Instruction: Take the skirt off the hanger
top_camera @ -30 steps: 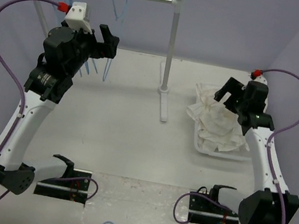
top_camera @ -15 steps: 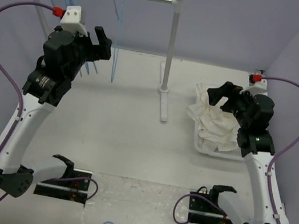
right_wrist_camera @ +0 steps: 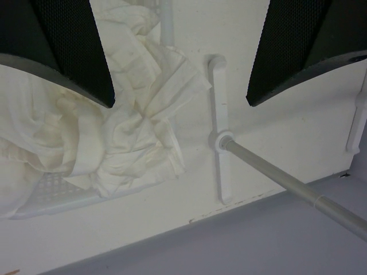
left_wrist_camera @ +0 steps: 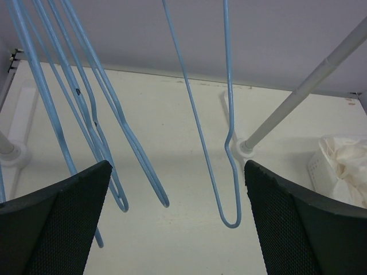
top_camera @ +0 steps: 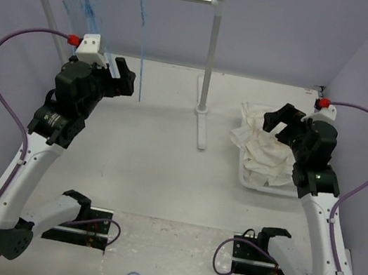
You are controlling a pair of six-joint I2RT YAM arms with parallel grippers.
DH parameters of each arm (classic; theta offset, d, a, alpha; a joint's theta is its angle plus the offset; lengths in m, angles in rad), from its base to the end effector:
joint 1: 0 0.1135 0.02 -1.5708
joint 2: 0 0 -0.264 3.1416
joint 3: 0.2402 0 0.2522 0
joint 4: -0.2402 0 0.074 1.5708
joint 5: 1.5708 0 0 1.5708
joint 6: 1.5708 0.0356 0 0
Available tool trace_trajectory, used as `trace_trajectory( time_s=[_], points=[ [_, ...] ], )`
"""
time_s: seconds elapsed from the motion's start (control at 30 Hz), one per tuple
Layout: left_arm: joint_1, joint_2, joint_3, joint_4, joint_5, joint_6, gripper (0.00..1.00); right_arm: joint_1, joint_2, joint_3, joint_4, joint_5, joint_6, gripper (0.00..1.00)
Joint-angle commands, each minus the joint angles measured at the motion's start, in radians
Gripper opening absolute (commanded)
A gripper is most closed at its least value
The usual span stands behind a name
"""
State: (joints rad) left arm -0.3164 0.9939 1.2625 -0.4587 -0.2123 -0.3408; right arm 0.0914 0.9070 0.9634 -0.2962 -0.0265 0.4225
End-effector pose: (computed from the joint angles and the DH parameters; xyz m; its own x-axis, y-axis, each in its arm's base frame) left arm 0.1954 -0.0561 0.4371 -0.2052 -0.2766 -0.9388 0.0413 0.9559 -0.2907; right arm 0.2040 0.0196 0.3691 -0.2636 0.3875 -0.8834 -0.0096 0.9147 0.4041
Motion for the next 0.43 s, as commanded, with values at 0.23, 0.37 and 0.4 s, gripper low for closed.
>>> trace_trajectory(
  time_s=[0.23, 0.37, 0.4],
  points=[
    [-0.003, -0.024, -0.035, 0.043, 0.016, -0.017, 1.0, -0.001, -0.01, -0.006, -0.021, 0.054, 0.021, 0.99],
    [-0.003, -0.024, -0.037, 0.049, 0.019, -0.012, 1.0, -0.001, -0.014, -0.005, -0.034, 0.072, 0.018, 0.99],
    [-0.003, -0.024, -0.038, 0.051, 0.021, -0.01, 1.0, 0.001, -0.017, -0.005, -0.037, 0.079, 0.019, 0.99]
  ],
)
